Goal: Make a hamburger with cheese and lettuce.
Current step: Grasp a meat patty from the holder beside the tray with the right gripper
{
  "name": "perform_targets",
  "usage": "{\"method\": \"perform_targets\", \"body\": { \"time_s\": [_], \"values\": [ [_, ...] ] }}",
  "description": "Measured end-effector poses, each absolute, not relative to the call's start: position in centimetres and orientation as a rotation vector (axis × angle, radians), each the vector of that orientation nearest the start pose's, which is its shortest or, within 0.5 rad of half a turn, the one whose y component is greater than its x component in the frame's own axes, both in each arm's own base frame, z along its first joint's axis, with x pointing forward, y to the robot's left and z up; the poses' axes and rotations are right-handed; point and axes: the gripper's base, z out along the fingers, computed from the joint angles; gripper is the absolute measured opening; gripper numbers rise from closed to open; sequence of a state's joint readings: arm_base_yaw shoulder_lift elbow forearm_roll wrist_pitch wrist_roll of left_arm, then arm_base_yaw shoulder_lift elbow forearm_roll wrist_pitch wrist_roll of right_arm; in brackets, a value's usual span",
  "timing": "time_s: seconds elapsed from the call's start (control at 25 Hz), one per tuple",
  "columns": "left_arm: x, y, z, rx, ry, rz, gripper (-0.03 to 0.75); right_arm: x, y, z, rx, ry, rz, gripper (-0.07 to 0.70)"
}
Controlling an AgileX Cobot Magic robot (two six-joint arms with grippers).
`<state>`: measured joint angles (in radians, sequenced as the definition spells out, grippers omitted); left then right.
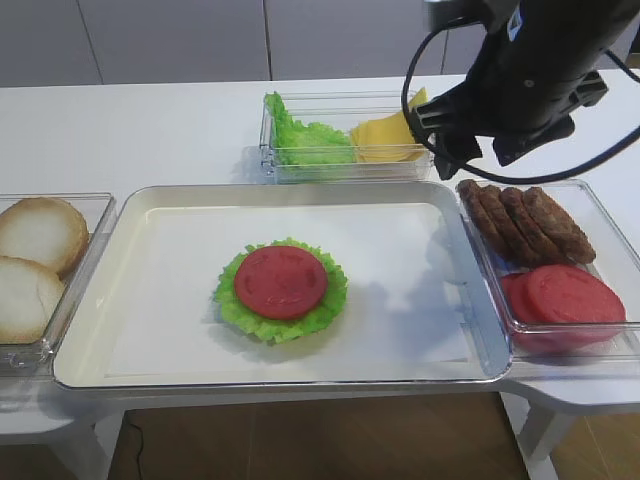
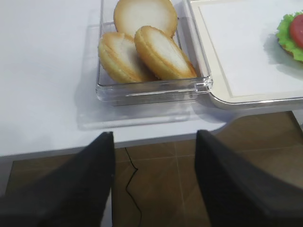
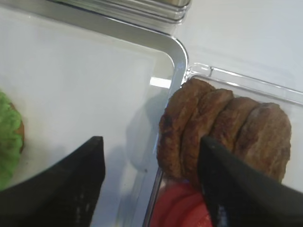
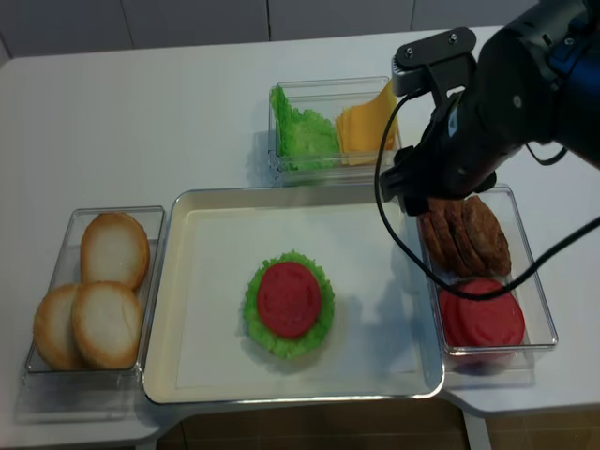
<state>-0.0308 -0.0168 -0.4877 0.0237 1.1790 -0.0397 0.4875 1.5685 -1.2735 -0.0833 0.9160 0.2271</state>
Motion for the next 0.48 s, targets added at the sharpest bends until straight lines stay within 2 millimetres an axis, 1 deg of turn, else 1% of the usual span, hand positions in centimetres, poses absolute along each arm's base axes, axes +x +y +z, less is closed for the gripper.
{"method": "perform_targets", "body": {
  "time_s": [0.16,0.24,0.48],
  "values": [
    [-1.1,0.2,26.4,-0.013,2.158,-0.012,0.401,29.4,16.0,29.0,-0.401,2.672,0.014,0.480],
    [-1.1,0.2,26.4,-0.013,2.158,-0.012,0.401,29.5,16.3,28.5,-0.385,2.692,-0.035,0.480],
    [-1.1,0.2,26.4,-0.013,2.158,-0.012,0.401,30.3,16.6,25.8,-0.374,2.787,-0.125,0.480]
  ]
}}
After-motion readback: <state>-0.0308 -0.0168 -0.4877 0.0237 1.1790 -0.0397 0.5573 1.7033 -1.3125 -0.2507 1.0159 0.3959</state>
